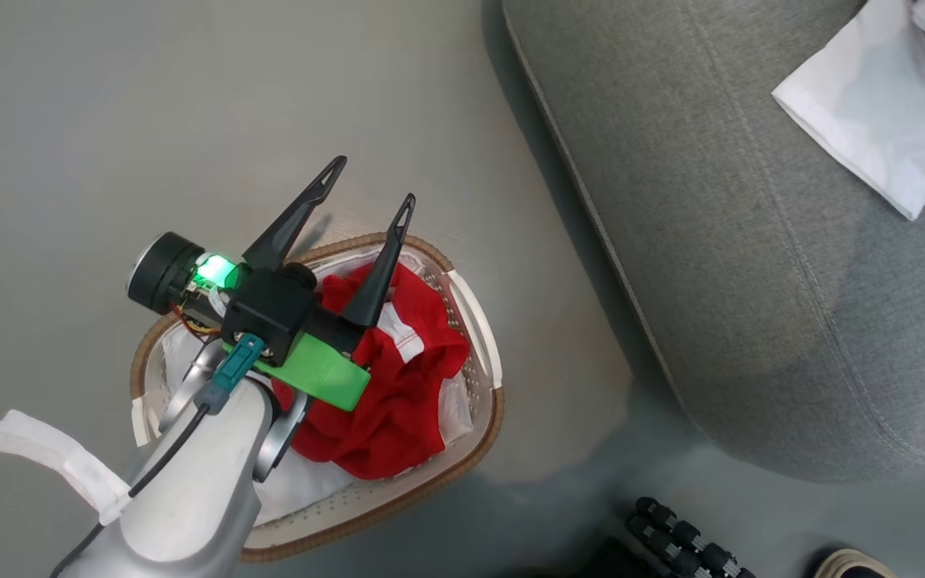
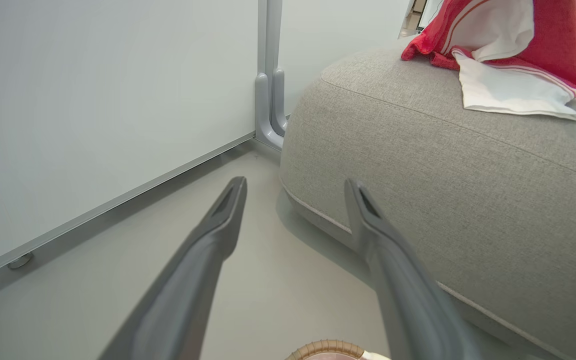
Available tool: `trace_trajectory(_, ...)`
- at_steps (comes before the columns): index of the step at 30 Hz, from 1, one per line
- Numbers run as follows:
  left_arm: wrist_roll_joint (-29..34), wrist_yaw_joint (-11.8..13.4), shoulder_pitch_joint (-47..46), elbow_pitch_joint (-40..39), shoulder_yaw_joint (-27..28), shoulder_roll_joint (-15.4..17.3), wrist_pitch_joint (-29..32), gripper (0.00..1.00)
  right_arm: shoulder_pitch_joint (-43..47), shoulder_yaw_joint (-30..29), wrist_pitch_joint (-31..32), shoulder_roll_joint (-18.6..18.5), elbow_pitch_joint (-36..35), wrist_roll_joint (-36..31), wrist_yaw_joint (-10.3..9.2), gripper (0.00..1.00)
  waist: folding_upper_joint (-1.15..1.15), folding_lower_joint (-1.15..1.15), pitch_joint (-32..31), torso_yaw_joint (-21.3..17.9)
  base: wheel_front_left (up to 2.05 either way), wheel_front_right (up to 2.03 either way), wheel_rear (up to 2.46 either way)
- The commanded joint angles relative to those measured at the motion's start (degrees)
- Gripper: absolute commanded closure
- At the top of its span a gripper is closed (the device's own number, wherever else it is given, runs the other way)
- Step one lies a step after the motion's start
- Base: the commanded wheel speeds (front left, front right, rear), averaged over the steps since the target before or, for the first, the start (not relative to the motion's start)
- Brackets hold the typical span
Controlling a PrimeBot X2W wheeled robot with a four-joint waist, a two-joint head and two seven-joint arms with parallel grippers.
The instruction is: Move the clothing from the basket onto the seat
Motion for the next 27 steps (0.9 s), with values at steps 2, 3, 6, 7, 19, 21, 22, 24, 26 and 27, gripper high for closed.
trace_trajectory(2, -0.4, -0.2, -0.9, 0.3, 0.2, 0.6, 0.0, 0.0, 2.2, -2.9, 0.0, 1.7, 2.2, -2.5, -0.08, 1.0, 0.0, -0.01, 2.7, 2.8, 0.0, 0.0, 0.0)
trace_trajectory(3, -0.4, -0.2, -0.8, 0.4, 0.3, 0.7, 0.0, 0.0, 3.0, -4.3, 0.0, 2.7, 2.8, -3.4, -0.08, 1.0, 0.0, -0.01, 2.7, 3.0, 0.0, 0.0, 0.0)
trace_trajectory(6, -0.7, -0.2, -0.3, 0.9, 0.6, 0.3, 0.0, 0.0, 6.3, -7.0, 0.0, 5.2, 3.3, -5.1, -0.08, 1.0, 0.0, -0.01, 2.1, 3.3, 0.0, 0.0, 0.0)
trace_trajectory(7, -0.6, -0.2, -0.1, 1.1, 0.7, 0.1, 0.0, 0.0, 7.3, -7.8, 0.0, 5.8, 3.2, -5.4, -0.08, 1.0, 0.0, -0.01, 1.7, 3.4, 0.0, 0.0, 0.0)
trace_trajectory(19, -0.6, -0.2, 4.6, 4.8, 6.2, -3.2, 0.0, 0.0, 24.2, -12.5, 0.0, 12.0, -4.5, -4.5, -0.08, 0.0, 0.0, -0.01, -8.3, 4.3, 0.0, 0.0, 0.0)
trace_trajectory(21, -0.4, -0.1, 5.9, 5.3, 7.7, -4.0, 0.0, 0.0, 26.8, -11.9, 0.0, 12.7, -6.4, -3.9, -0.08, 0.0, 0.0, -0.01, -10.4, 4.8, 0.0, 0.0, 0.0)
trace_trajectory(22, -0.3, 0.0, 6.4, 5.5, 8.4, -4.3, 0.0, 0.0, 27.9, -11.6, 0.0, 13.1, -7.4, -3.4, -0.08, 0.0, 0.0, -0.01, -11.2, 5.1, 0.0, 0.0, 0.0)
trace_trajectory(24, 0.0, 0.2, 7.7, 5.9, 10.0, -5.2, 0.0, 0.0, 30.0, -11.6, 0.0, 14.5, -10.3, -2.0, -0.08, 0.0, 0.0, -0.01, -13.1, 5.9, 0.0, 0.0, 0.0)
trace_trajectory(26, 0.2, 0.4, 9.1, 6.2, 11.8, -5.9, 0.0, 0.0, 32.1, -10.5, 0.0, 15.6, -13.0, -1.2, -0.08, 0.0, 0.0, -0.01, -14.9, 6.8, 0.0, 0.0, 0.0)
trace_trajectory(27, 0.2, 0.5, 9.8, 6.4, 12.9, -6.5, 0.0, 0.0, 33.0, -9.8, 0.0, 16.1, -14.4, -0.7, -0.08, 0.0, 0.0, -0.01, -15.9, 7.4, 0.0, 0.0, 0.0)
